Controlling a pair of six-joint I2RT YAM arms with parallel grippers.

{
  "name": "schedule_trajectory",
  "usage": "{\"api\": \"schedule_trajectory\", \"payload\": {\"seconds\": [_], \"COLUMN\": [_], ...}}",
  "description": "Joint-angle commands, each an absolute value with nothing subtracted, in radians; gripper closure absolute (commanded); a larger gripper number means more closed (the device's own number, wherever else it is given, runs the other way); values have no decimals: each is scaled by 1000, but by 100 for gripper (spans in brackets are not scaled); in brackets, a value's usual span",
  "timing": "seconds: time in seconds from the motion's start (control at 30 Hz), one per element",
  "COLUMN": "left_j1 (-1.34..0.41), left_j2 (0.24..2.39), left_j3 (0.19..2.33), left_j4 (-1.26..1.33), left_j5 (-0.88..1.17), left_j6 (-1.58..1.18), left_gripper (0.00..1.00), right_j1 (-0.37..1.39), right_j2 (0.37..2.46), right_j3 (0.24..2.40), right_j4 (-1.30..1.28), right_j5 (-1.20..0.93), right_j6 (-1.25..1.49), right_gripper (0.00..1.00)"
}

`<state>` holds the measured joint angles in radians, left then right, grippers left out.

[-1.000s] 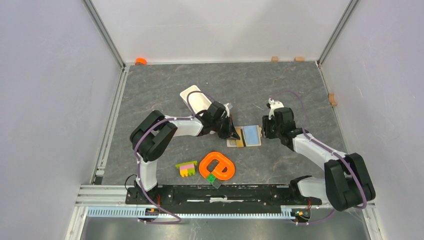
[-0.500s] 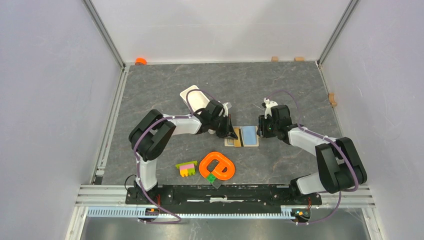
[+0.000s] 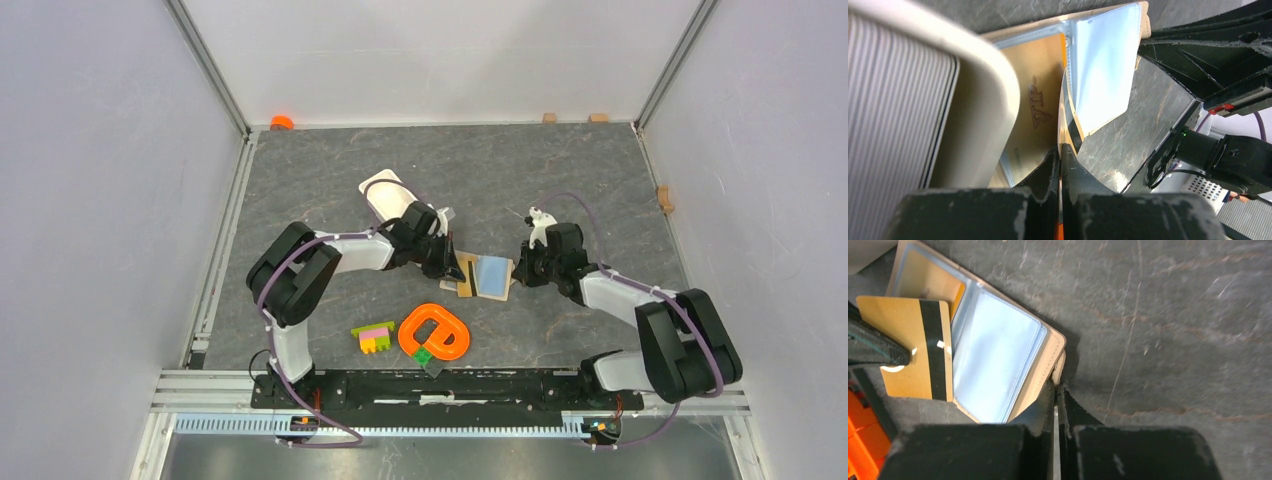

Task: Put the credit cards into the card holder
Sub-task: Insert the credit card into the card holder.

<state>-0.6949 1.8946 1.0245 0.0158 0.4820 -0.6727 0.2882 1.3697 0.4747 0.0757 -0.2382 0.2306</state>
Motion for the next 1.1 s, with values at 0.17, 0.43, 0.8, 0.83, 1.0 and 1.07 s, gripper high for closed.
{"api": "schedule_trajectory", "payload": {"seconds": [0.17, 0.43, 0.8, 0.83, 1.0, 1.07], "left_j1": [-753, -761, -757, -755, -744, -736], "left_j2": [1813, 1842, 1942, 1952, 1981, 1990], "left_j3": [938, 1002, 1146, 1165, 1212, 1224], "left_j4": [-57, -146, -280, -301, -323, -331], "left_j5": [429, 554, 673, 682, 695, 701], "left_j6": [-649, -539, -402, -388, -379, -375], "left_gripper": [98, 98, 98, 98, 98, 98], "right_j1": [331, 333, 333, 333, 333, 333], "right_j2": [1127, 1034, 1062, 1063, 1066, 1065], "right_j3": [311, 286, 297, 299, 302, 303], "right_j4": [17, -51, -72, -74, -83, -86], "right_j5": [-304, -270, -252, -249, -243, -240], "right_j6": [315, 293, 264, 259, 250, 250], "right_gripper": [100, 100, 100, 100, 100, 100]}}
